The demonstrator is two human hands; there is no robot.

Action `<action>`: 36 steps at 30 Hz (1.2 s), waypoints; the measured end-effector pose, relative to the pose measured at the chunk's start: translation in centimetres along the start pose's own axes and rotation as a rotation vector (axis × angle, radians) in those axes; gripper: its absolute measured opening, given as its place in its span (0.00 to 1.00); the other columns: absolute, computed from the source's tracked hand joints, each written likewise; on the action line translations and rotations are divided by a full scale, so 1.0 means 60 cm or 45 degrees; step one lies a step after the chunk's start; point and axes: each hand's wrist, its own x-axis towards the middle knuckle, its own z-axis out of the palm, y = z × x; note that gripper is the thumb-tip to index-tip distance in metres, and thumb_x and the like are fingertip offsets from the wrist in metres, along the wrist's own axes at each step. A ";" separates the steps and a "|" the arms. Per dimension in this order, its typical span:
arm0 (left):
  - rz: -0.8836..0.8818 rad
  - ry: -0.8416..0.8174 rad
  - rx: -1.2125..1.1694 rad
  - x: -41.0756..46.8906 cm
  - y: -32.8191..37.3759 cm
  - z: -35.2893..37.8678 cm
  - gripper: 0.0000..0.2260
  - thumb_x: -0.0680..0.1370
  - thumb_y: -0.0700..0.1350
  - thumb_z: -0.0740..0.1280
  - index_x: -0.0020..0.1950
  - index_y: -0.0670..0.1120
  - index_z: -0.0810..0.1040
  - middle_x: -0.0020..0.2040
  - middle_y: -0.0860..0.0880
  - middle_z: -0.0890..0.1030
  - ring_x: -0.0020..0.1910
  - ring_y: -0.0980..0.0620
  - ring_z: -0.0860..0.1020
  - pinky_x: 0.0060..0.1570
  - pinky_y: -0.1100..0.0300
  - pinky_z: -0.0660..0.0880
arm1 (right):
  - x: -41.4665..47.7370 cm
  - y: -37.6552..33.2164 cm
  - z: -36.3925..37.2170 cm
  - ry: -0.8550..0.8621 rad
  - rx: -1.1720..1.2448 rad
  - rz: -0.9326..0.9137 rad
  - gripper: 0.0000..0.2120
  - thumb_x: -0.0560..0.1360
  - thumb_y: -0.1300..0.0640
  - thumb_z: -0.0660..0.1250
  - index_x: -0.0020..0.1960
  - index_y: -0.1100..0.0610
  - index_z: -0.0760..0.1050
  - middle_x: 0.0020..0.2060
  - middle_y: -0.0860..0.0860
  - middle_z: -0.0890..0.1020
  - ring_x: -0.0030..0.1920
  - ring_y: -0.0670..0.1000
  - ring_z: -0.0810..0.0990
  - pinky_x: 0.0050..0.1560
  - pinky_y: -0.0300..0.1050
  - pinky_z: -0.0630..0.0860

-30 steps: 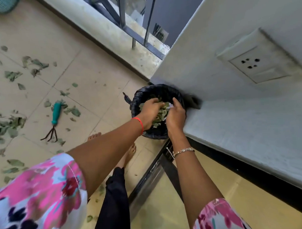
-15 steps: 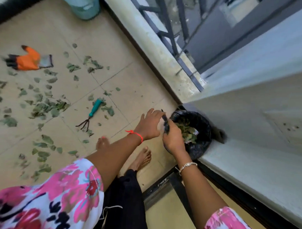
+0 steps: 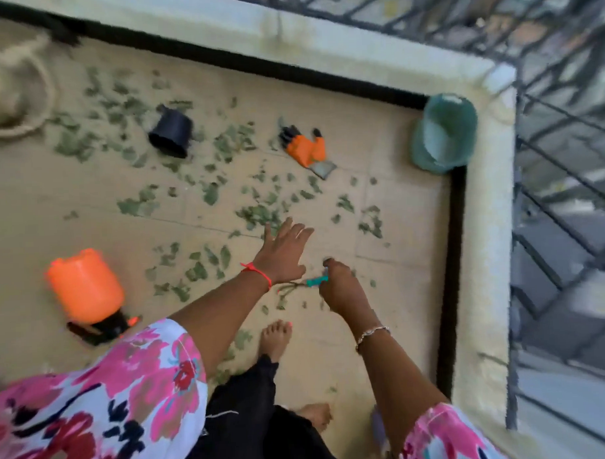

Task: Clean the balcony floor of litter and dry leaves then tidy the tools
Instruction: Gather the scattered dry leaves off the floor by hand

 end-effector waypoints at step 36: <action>-0.695 -0.017 -0.378 -0.101 -1.034 -0.340 0.27 0.76 0.45 0.64 0.73 0.46 0.59 0.73 0.49 0.61 0.74 0.49 0.53 0.72 0.46 0.52 | 0.480 -1.024 0.120 -0.376 -0.944 -0.600 0.18 0.79 0.54 0.57 0.65 0.64 0.66 0.64 0.60 0.68 0.63 0.61 0.69 0.60 0.51 0.69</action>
